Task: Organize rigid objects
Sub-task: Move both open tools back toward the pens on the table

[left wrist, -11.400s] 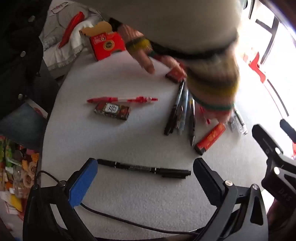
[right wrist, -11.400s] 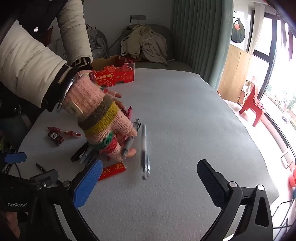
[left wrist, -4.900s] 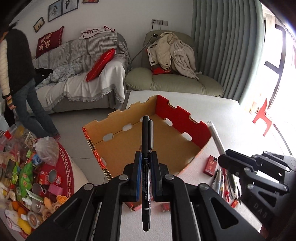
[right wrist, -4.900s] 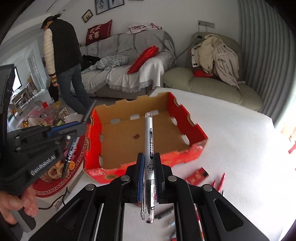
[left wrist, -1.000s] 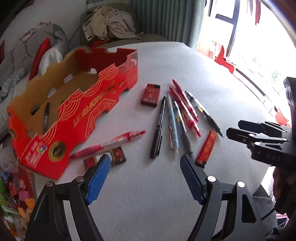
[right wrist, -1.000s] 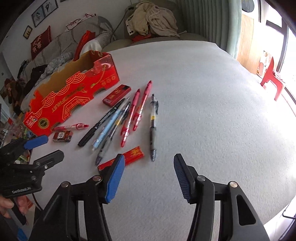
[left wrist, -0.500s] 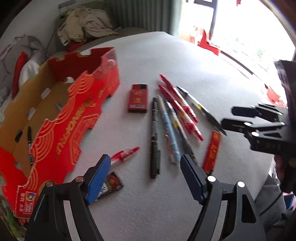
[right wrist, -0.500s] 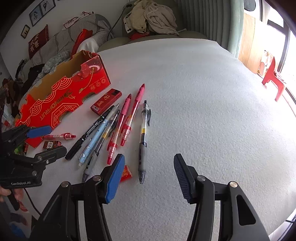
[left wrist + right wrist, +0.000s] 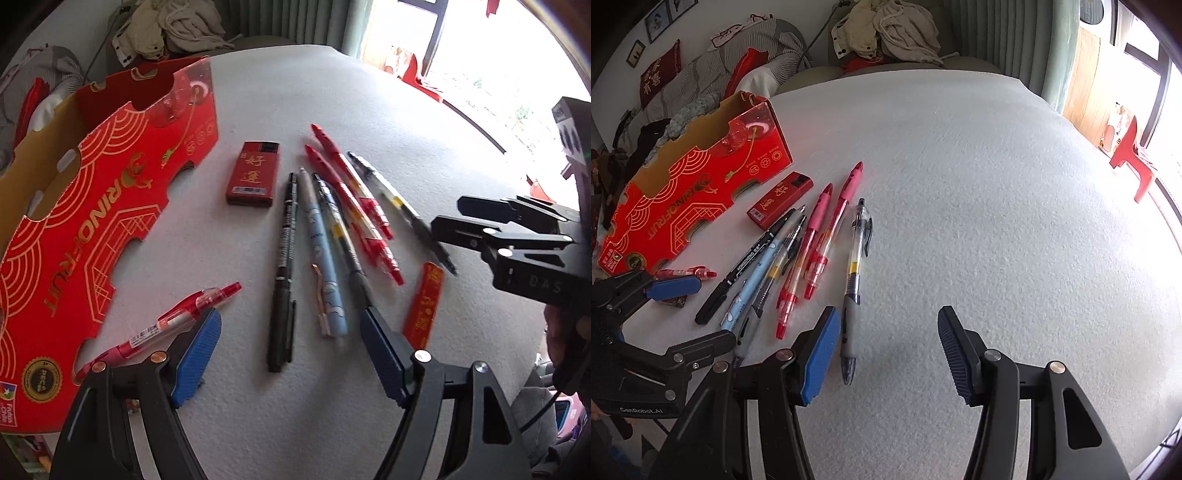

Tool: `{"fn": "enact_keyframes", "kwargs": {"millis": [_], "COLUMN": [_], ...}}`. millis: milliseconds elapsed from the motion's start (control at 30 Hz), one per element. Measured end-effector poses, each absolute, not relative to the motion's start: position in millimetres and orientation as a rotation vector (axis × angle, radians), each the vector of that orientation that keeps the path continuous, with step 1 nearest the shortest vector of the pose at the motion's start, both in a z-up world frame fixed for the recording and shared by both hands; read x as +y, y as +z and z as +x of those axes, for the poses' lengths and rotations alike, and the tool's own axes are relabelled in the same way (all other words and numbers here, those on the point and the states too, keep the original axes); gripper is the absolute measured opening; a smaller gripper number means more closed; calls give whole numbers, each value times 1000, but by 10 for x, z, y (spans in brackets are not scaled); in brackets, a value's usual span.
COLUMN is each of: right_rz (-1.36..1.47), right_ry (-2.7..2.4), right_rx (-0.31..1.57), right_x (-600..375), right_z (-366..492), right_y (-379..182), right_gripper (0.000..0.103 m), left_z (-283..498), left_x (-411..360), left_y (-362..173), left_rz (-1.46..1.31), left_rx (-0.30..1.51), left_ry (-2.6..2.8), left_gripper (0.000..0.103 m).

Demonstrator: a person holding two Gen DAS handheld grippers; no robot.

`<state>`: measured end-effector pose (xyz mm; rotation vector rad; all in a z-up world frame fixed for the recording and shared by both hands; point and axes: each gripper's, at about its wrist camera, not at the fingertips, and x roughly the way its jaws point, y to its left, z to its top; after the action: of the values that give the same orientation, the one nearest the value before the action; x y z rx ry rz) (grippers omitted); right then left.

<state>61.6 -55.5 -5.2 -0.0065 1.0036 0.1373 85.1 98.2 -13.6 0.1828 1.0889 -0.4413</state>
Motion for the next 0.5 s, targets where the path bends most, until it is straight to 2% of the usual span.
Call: {"fn": "enact_keyframes", "kwargs": {"millis": [400, 500], "right_rz": [-24, -24], "right_ry": [145, 146], "right_rx": [1009, 1008], "right_x": [-527, -521], "right_z": [717, 722], "right_y": [-60, -67], "right_gripper": [57, 57], "left_z": [1127, 1099], "left_x": [1138, 1158], "left_y": [-188, -175], "left_rz": [175, 155], "left_rx": [1096, 1095], "left_ry": [-382, -419], "left_gripper": [80, 77]}}
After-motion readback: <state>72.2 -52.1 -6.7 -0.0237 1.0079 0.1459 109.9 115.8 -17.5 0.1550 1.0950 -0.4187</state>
